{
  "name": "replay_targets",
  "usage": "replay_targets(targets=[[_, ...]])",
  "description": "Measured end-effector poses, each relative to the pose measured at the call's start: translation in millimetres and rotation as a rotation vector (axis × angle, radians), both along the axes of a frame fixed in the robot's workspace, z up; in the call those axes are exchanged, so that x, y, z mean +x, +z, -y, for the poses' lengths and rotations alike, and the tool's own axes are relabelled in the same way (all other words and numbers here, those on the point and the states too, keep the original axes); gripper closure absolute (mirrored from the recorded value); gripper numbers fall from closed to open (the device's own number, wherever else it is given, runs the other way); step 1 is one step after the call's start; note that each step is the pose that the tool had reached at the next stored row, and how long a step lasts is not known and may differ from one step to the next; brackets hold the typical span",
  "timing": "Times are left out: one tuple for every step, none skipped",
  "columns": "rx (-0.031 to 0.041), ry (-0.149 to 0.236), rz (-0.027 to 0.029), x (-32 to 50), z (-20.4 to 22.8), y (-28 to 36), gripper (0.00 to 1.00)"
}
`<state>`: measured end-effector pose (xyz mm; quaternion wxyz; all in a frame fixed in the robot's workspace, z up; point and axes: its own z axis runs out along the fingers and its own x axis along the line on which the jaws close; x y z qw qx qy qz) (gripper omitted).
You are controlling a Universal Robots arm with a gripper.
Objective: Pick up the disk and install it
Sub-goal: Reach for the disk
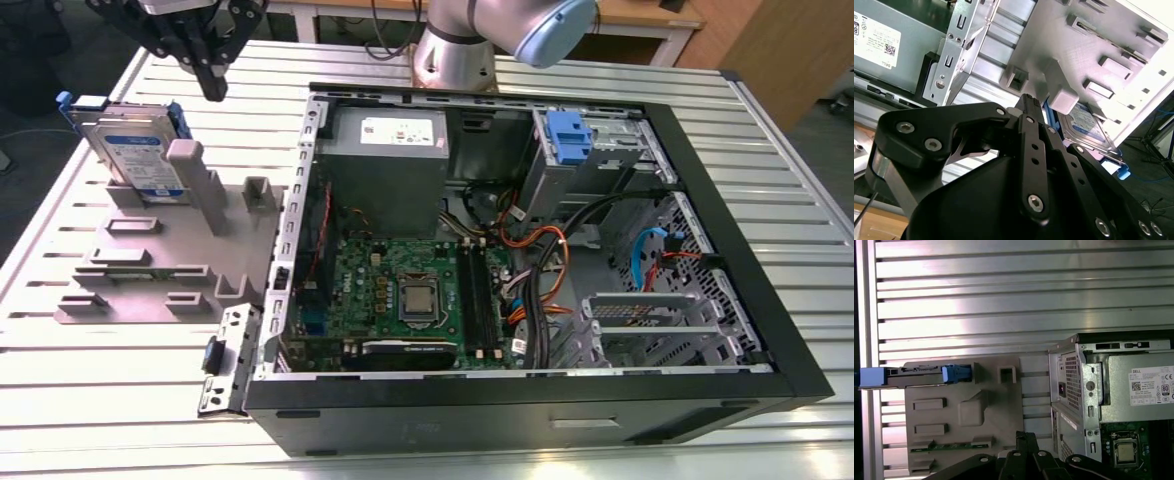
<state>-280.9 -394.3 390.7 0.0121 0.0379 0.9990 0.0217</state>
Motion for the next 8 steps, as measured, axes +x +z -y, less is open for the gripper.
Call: replay_targets(targets=[[0.0,0.0,-0.0001,-0.3,0.0,0.0,0.89],[0.0,0.0,-0.0001,-0.5,0.0,0.0,0.89],[0.0,0.0,-0.0001,-0.7,-0.1,0.0,0.89],[-0.0001,0.0,-0.0001,-0.9,-0.1,0.0,0.89],[0.0,0.0,-0.0001,-1.1,-0.1,0.0,0.89],[0.0,0.0,0.0,-1.3,-0.1,-0.1,0.89],[0.0,0.0,0.0,-1.6,-0.1,-0.1,0.89],[0.0,0.0,-0.0001,-1.8,-0.2,-0.1,0.89]])
